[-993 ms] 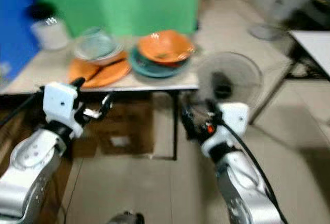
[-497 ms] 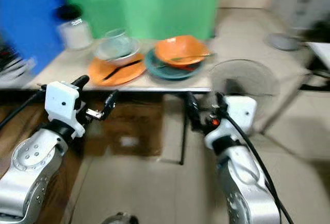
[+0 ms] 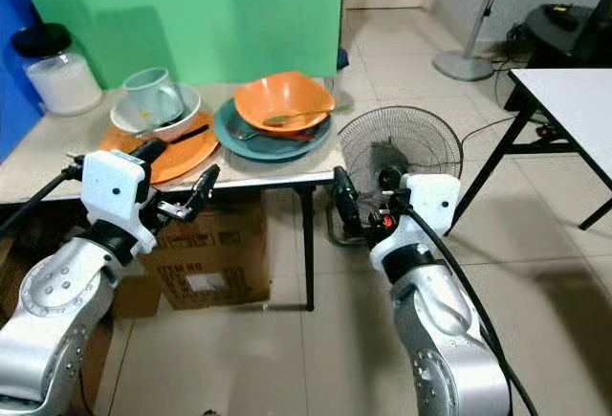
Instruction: Setting the table
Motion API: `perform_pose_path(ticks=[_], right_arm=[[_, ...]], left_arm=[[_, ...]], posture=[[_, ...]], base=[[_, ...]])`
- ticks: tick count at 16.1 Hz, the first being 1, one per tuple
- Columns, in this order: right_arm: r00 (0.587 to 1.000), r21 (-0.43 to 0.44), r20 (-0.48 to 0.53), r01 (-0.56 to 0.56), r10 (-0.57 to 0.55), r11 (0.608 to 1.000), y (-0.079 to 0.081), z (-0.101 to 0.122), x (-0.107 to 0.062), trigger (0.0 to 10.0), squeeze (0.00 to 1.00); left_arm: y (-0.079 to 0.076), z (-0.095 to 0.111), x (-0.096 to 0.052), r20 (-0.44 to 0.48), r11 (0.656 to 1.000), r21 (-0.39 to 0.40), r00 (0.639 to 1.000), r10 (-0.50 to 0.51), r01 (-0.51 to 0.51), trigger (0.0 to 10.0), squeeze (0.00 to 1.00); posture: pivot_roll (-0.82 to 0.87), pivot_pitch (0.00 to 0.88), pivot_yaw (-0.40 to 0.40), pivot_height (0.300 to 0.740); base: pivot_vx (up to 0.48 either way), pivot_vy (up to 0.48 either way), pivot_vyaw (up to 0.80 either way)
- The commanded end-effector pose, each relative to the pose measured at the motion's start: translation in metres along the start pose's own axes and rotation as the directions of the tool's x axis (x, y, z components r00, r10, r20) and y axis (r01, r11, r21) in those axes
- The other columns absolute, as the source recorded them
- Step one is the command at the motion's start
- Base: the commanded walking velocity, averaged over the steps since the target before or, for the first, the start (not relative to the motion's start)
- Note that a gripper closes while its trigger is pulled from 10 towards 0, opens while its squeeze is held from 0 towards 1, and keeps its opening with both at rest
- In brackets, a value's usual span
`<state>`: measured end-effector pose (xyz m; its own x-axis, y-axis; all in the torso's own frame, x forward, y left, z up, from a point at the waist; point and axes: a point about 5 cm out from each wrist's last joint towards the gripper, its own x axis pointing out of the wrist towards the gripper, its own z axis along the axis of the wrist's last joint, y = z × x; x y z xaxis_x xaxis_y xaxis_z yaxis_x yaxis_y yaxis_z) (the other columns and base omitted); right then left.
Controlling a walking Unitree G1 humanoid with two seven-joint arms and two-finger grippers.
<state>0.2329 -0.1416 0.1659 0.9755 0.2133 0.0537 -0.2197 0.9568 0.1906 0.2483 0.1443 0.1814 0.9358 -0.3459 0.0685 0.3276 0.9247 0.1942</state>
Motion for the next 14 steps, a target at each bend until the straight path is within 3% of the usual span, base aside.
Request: perform_pose_path(ticks=[1,14], right_arm=[[1.0,0.009,0.003,0.003,-0.003,1.0,-0.0015,0.0006,-0.0002,10.0,0.0],[1.0,0.009,0.0,-0.018,0.018,1.0,-0.0017,0.0004,0.0023,10.0,0.0]], left_arm=[[0.0009,0.0007,0.0001,0.001,1.0,0.008,1.0,0.001,-0.001,10.0,0.0],[-0.0003,0.0011,0.0018,0.005,1.0,0.007,1.0,0.003,-0.004,10.0,0.0]], posture=[[0.07,0.029,0.028,0.74],[0.06,0.027,0.027,0.74]], base=[[0.364,0.0,0.0],[0.364,0.0,0.0]])
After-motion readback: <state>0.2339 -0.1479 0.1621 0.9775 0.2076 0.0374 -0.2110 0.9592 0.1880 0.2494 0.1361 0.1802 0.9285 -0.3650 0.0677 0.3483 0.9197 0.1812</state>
